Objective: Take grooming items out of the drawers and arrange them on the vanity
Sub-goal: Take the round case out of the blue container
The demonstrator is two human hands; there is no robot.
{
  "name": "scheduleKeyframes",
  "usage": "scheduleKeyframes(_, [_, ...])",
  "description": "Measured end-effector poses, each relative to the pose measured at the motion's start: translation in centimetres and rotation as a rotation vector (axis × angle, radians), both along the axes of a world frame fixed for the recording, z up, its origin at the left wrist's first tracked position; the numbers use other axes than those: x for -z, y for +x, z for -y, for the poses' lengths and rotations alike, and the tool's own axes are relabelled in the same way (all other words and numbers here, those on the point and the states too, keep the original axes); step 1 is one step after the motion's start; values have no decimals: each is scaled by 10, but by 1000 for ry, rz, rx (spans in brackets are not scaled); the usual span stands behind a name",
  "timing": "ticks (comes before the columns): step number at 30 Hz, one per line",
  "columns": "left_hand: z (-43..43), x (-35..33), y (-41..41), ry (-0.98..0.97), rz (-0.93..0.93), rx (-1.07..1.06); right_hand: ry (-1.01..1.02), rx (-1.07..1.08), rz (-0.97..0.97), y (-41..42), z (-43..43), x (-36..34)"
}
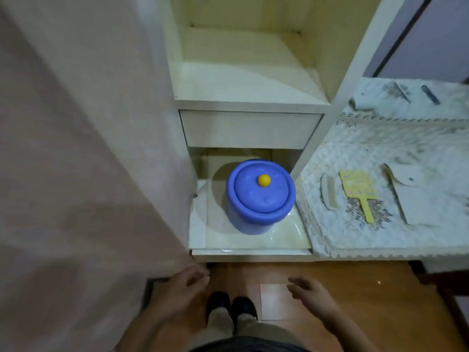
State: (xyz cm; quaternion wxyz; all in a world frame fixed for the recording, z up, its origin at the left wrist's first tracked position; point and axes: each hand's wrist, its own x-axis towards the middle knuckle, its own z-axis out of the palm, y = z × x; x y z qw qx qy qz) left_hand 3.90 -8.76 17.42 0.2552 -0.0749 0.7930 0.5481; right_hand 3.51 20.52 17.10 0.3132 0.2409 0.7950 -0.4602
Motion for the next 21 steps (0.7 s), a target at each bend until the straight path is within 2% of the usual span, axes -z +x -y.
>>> scheduleKeyframes(4, [-37,-52,-71,80,-302,-79,-69,60,-375,-42,6,-68])
scheduleKeyframes(7, [-54,-75,-100,-12,-566,-34,-46,122,-653,-74,16,-111])
scheduleKeyframes(8, [-59,-80,-109,-44,-601,0,-22,109,-727,-84,20,-117])
scheduleKeyframes(10, [-62,-80,-124,-130,-590,78,84,-2,-824,-105,31,-120])
scheduleKeyframes(14, [-62,-75,-133,-254,-535,171,249,-231,-879,-131,49,-113])
scheduleKeyframes(21, [-66,-83,-131,-327,-481,216,266,-216,-968,-138,52,-108])
